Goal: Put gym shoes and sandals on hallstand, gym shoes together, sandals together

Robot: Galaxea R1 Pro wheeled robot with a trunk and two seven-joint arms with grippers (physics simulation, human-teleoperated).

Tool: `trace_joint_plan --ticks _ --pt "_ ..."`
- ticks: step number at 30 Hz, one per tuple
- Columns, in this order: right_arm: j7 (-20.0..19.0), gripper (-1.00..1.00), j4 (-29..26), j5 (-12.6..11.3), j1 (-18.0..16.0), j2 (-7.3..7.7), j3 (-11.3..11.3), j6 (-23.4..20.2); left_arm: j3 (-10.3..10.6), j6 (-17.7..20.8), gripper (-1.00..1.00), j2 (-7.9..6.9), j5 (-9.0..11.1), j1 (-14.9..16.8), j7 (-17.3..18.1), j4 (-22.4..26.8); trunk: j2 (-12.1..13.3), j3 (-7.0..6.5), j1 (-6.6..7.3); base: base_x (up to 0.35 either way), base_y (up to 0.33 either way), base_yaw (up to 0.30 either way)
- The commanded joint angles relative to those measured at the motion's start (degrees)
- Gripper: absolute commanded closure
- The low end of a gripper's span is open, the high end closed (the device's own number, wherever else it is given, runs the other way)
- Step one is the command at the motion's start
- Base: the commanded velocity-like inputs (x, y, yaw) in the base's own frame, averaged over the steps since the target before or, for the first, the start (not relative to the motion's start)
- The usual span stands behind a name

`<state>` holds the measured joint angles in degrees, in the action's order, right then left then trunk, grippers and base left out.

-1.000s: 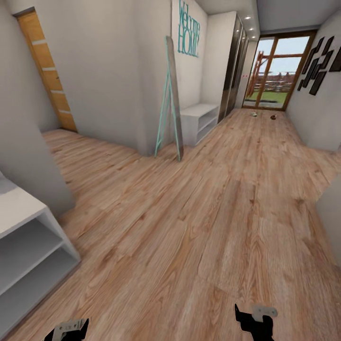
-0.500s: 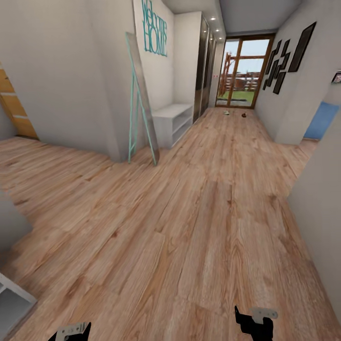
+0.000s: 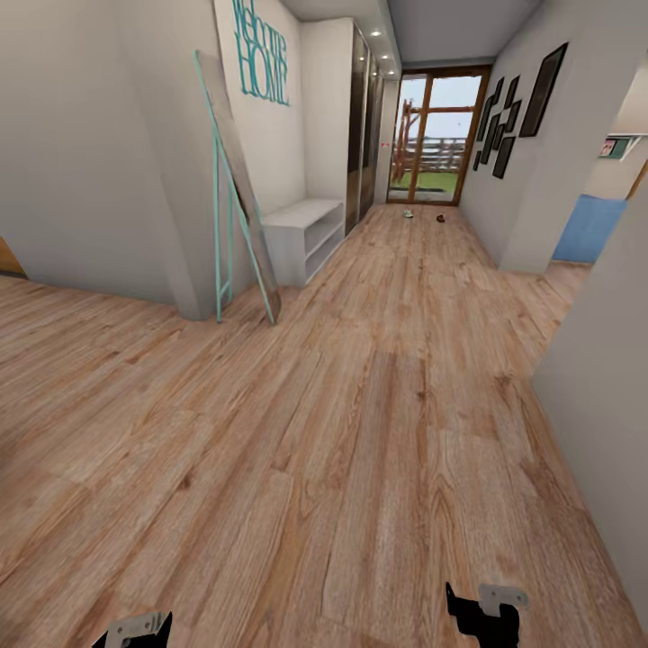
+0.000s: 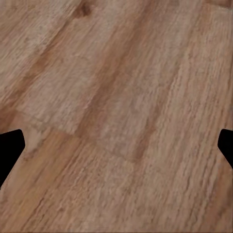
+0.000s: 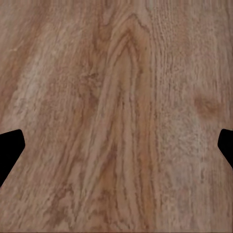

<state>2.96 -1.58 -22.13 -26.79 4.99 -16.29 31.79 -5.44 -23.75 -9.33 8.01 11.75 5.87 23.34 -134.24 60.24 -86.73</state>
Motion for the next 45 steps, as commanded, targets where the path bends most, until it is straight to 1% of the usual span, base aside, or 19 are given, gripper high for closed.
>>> trace_joint_plan --ticks 1,7,12,14,17,18,23,35,45 --pt "0.3 -1.00 0.0 -0.2 0.0 -0.02 -0.5 0.1 -0.2 -0.1 -1.00 0.01 0.6 0.0 0.6 -0.1 0.0 0.05 -0.02 0.340 0.000 -0.007" --pt "0.3 -1.00 0.0 -0.3 0.0 -0.17 -0.5 0.0 -0.2 -0.1 -1.00 0.01 0.6 0.0 0.6 0.0 0.0 0.05 -0.02 0.340 0.000 -0.002" --pt "0.2 -1.00 0.1 -0.3 0.5 -1.15 -0.4 -0.3 -0.2 -0.1 -1.00 0.01 0.6 0.0 0.6 0.0 0.0 0.05 -0.02 0.340 0.000 0.000" --pt "0.3 -1.00 0.1 -0.3 1.4 -1.59 -0.4 -0.3 -0.2 -0.1 -1.00 0.01 0.6 0.0 0.6 -0.1 0.0 0.05 -0.02 0.340 0.000 0.000" --pt "0.3 -1.00 0.1 -0.3 2.5 -1.83 -0.4 -0.3 -0.2 -0.1 -1.00 0.01 0.6 0.0 0.6 -0.1 0.0 0.05 -0.02 0.340 0.000 0.000" --pt "0.3 -1.00 0.1 -0.3 3.5 -1.89 -0.4 -0.3 -0.2 -0.1 -1.00 0.01 0.6 0.0 0.6 -0.1 0.0 0.05 -0.02 0.340 0.000 0.000" --pt "0.4 -1.00 0.1 -0.3 4.4 -1.98 -0.4 -0.3 -0.2 -0.2 -1.00 0.05 0.6 0.0 0.6 -0.1 0.0 0.05 -0.02 0.340 0.000 0.000" --pt "0.4 -1.00 0.1 -0.3 4.5 -2.00 -0.4 -0.3 -0.1 -0.2 -1.00 0.14 0.6 0.0 0.6 -0.1 0.0 0.05 -0.02 0.339 -0.005 0.000" --pt "0.4 -1.00 0.1 -0.3 4.5 -2.00 -0.4 -0.3 -0.1 -0.2 -1.00 0.12 0.5 0.0 0.6 -0.1 0.0 0.05 -0.02 0.331 -0.096 0.000"
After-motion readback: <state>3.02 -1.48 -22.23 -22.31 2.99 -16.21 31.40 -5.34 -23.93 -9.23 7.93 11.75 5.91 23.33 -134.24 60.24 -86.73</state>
